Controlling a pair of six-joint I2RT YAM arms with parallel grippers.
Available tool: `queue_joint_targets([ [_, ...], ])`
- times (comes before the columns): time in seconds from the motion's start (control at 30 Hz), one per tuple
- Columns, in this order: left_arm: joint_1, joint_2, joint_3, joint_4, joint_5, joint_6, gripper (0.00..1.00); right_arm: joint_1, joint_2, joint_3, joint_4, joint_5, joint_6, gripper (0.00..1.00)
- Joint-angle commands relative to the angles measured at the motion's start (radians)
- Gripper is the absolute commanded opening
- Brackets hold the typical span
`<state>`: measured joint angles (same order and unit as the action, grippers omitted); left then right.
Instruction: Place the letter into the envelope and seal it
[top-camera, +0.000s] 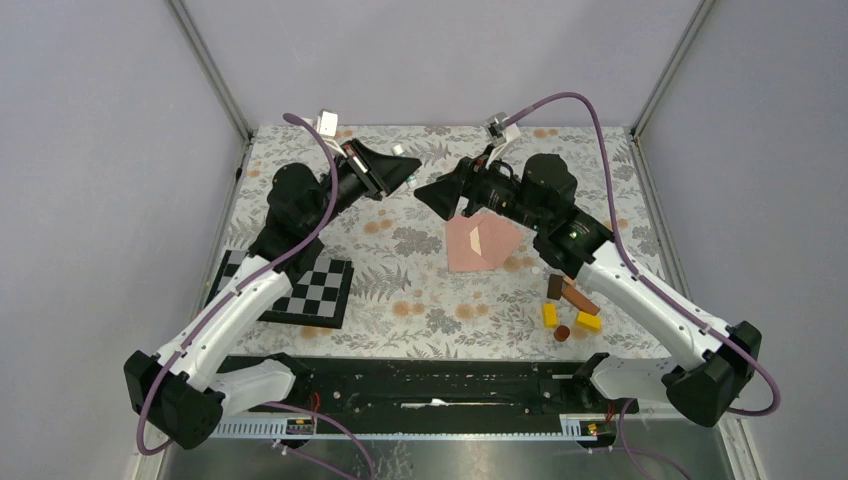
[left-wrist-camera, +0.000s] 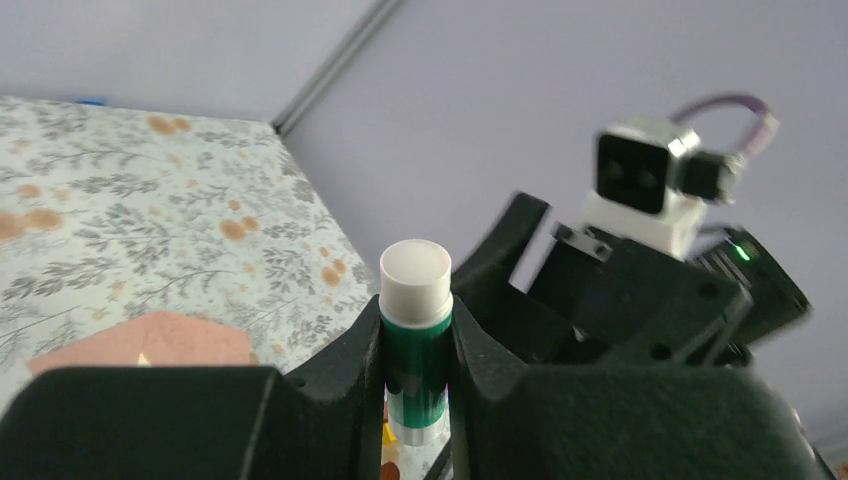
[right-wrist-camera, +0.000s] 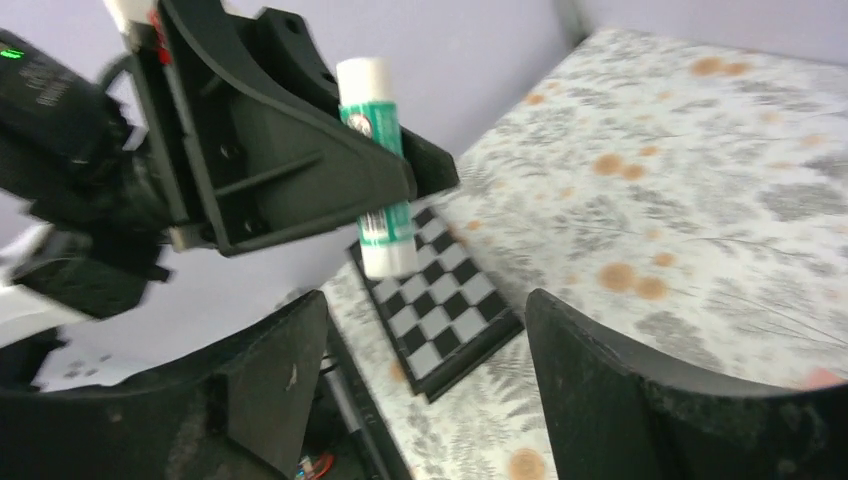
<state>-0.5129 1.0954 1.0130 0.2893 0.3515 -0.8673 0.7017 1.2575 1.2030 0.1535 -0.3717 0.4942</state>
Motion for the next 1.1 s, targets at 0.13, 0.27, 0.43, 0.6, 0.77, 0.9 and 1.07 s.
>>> queue_joint_targets([
  [0.13, -0.012, 0.102, 0.268, -0.392, -0.234, 0.058, 0.0, 0.239, 0.015, 0.12, -0.206, 0.656, -0.358, 0.73],
  [0.27, -0.029, 0.14, 0.32, -0.445, -0.245, 0.065, 0.0, 0.291, 0.083, 0.158, -0.194, 0.824, -0.423, 0.71],
  [0.43, -0.049, 0.166, 0.352, -0.475, -0.249, 0.07, 0.0, 0.306, 0.158, 0.207, -0.17, 0.902, -0.457, 0.68],
  [0.6, -0.057, 0.167, 0.35, -0.481, -0.249, 0.07, 0.0, 0.306, 0.178, 0.229, -0.13, 0.91, -0.46, 0.6],
  [0.77, -0.058, 0.158, 0.333, -0.464, -0.249, 0.067, 0.0, 0.306, 0.189, 0.248, -0.14, 0.883, -0.448, 0.44],
  [0.9, -0.058, 0.141, 0.312, -0.429, -0.236, 0.072, 0.0, 0.303, 0.17, 0.23, -0.146, 0.824, -0.426, 0.3],
  [1.07, -0.057, 0.088, 0.24, -0.308, -0.175, 0.083, 0.0, 0.234, 0.104, 0.192, -0.144, 0.574, -0.33, 0.2],
])
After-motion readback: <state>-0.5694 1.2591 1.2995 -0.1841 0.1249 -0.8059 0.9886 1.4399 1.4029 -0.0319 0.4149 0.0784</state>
